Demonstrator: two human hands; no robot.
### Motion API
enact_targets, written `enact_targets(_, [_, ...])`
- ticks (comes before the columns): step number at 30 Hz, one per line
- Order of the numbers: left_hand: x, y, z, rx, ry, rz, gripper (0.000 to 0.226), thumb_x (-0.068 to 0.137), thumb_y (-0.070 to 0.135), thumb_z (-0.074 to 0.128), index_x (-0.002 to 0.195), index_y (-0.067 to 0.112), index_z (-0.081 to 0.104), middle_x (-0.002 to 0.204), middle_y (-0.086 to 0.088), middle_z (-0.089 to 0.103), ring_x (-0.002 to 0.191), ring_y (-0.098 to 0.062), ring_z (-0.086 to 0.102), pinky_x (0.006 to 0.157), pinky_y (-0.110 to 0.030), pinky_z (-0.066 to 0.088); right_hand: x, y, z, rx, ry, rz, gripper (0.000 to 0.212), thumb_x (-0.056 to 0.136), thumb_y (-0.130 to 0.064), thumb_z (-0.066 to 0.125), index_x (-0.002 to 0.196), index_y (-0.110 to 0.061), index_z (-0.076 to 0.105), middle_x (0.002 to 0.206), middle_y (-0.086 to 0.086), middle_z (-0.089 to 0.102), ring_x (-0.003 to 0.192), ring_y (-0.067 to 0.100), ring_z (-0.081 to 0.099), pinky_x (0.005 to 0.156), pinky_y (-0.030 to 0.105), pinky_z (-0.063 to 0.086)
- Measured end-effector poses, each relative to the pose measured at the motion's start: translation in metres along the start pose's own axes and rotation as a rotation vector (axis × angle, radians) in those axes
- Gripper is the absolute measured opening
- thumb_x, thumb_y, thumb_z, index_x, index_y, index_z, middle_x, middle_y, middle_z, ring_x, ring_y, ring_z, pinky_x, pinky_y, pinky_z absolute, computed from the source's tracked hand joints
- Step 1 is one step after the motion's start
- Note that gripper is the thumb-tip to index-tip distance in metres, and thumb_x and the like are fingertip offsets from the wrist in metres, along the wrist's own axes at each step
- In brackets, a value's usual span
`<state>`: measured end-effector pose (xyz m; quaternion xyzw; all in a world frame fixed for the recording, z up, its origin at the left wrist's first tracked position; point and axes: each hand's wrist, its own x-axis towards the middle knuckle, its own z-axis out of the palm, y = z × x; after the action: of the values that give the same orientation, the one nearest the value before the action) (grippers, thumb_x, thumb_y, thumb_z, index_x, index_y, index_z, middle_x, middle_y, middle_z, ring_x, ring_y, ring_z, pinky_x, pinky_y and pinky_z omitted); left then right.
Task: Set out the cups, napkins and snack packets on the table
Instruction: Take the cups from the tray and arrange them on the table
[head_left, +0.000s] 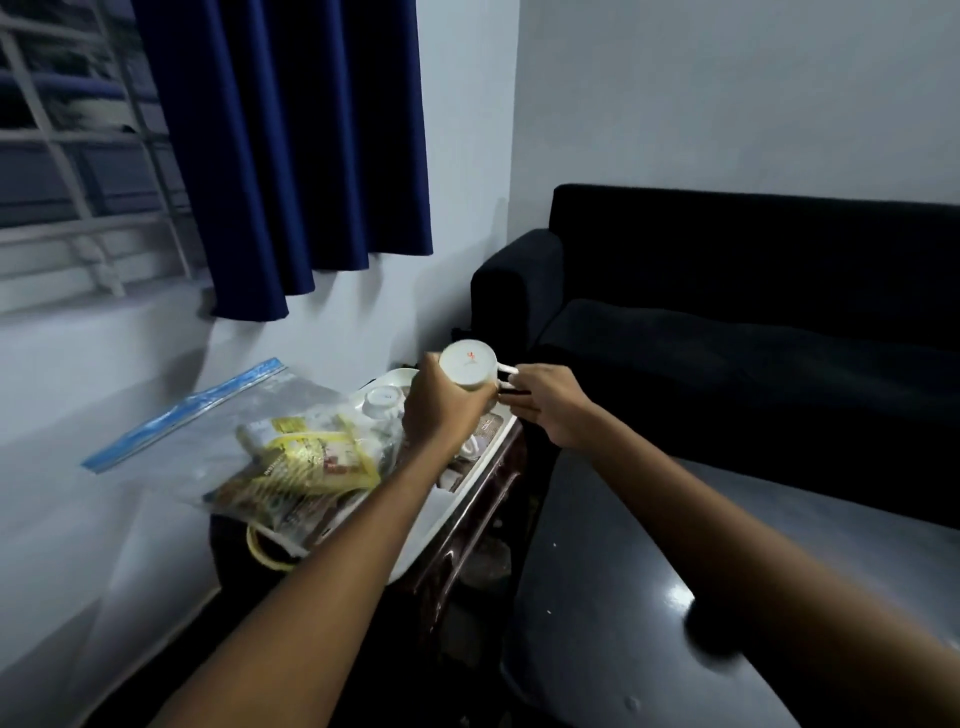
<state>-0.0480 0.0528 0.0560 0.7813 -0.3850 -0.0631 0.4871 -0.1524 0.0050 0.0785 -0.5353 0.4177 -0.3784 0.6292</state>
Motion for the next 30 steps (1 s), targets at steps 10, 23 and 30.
enact_targets(10, [-0.121,0.022,0.009,-0.054,-0.036,0.11,0.07,0.065,0.048,0.079,0.119,0.016,0.048,0.115,-0.006,0.064,0.108,-0.027,0.059,0.079,-0.034,0.045,-0.098,0.026,-0.081,0.186,0.072,0.144,0.015,0.095,-0.007,0.043,0.084,-0.01,0.054,0.085,0.01,0.055,0.075,0.022,0.06,0.063,0.026,0.044])
enact_targets(23, [-0.193,0.042,0.012,-0.092,-0.113,0.188,0.068,0.067,0.046,0.078,0.119,0.015,0.047,0.117,-0.007,0.063,0.107,-0.026,0.059,0.074,-0.03,0.042,-0.158,0.048,-0.12,0.236,0.013,0.308,0.047,0.089,-0.046,0.051,0.11,-0.004,0.055,0.114,0.018,0.058,0.089,0.028,0.061,0.068,0.034,0.052])
enact_targets(30, [-0.212,0.041,0.02,-0.072,-0.247,0.307,0.07,0.073,0.033,0.075,0.128,0.011,0.038,0.126,-0.01,0.054,0.114,-0.026,0.053,0.084,-0.032,0.043,-0.164,0.05,-0.125,0.348,0.064,0.315,0.04,0.085,-0.047,0.059,0.09,-0.007,0.06,0.083,0.007,0.06,0.071,0.017,0.061,0.051,0.026,0.052])
